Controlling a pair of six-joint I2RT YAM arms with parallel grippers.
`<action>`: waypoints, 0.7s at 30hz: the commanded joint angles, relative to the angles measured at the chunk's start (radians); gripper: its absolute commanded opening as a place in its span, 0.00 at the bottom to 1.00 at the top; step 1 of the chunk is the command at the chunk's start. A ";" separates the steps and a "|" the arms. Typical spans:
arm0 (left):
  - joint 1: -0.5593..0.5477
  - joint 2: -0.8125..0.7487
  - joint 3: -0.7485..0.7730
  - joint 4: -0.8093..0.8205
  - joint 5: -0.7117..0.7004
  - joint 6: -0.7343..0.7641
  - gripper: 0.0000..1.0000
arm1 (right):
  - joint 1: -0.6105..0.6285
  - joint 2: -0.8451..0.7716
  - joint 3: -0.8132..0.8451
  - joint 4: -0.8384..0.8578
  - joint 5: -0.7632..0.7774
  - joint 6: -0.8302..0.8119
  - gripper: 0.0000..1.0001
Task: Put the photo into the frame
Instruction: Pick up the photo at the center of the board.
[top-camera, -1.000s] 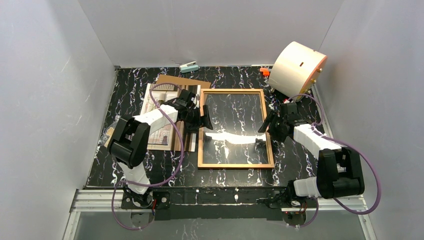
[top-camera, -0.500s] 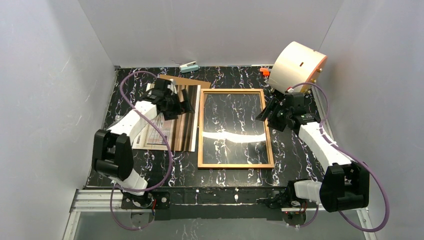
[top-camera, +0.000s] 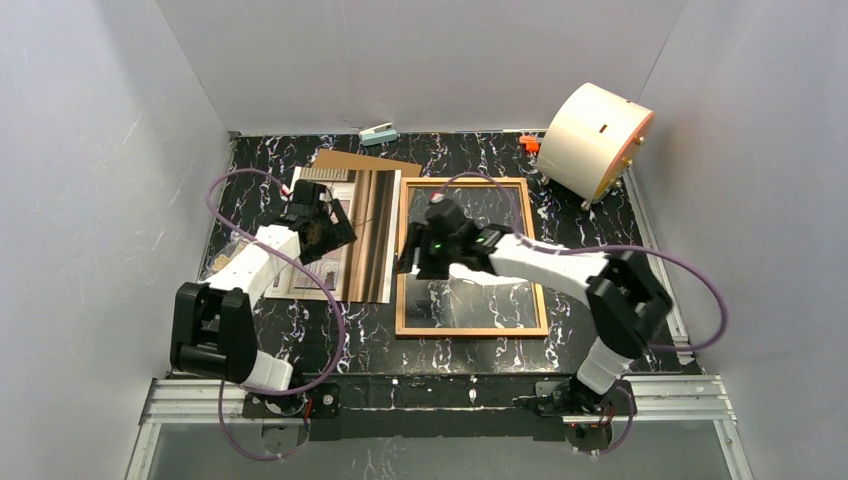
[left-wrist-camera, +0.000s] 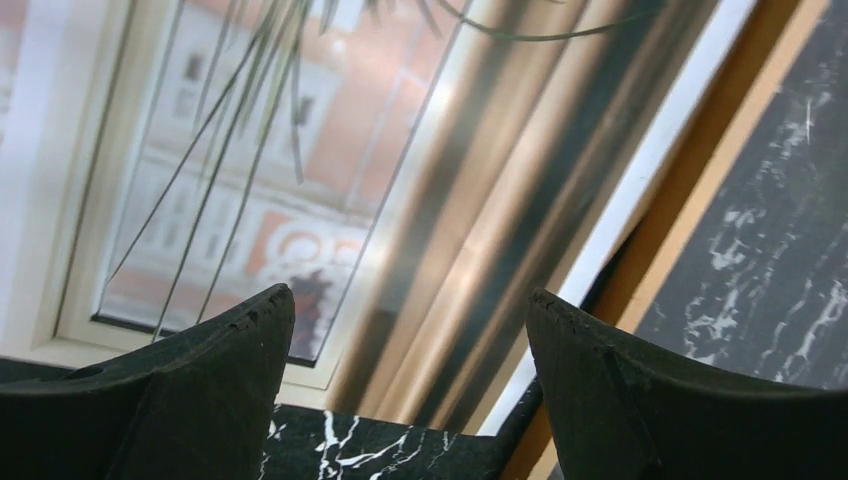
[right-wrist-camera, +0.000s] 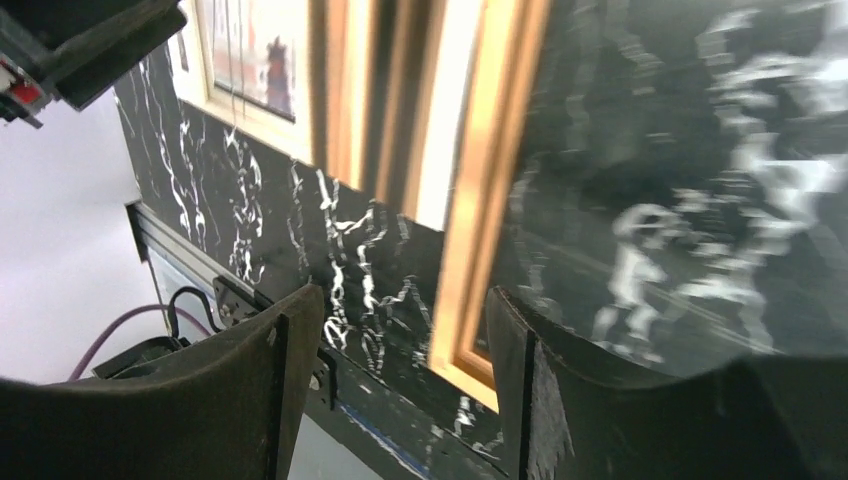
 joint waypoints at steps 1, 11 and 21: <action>0.014 -0.100 -0.076 0.020 -0.102 -0.059 0.83 | 0.130 0.129 0.157 0.027 0.143 0.083 0.69; 0.046 -0.108 -0.160 0.101 -0.113 -0.144 0.71 | 0.206 0.397 0.428 -0.162 0.307 0.135 0.65; 0.064 -0.024 -0.180 0.172 -0.080 -0.158 0.69 | 0.211 0.538 0.562 -0.274 0.396 0.145 0.66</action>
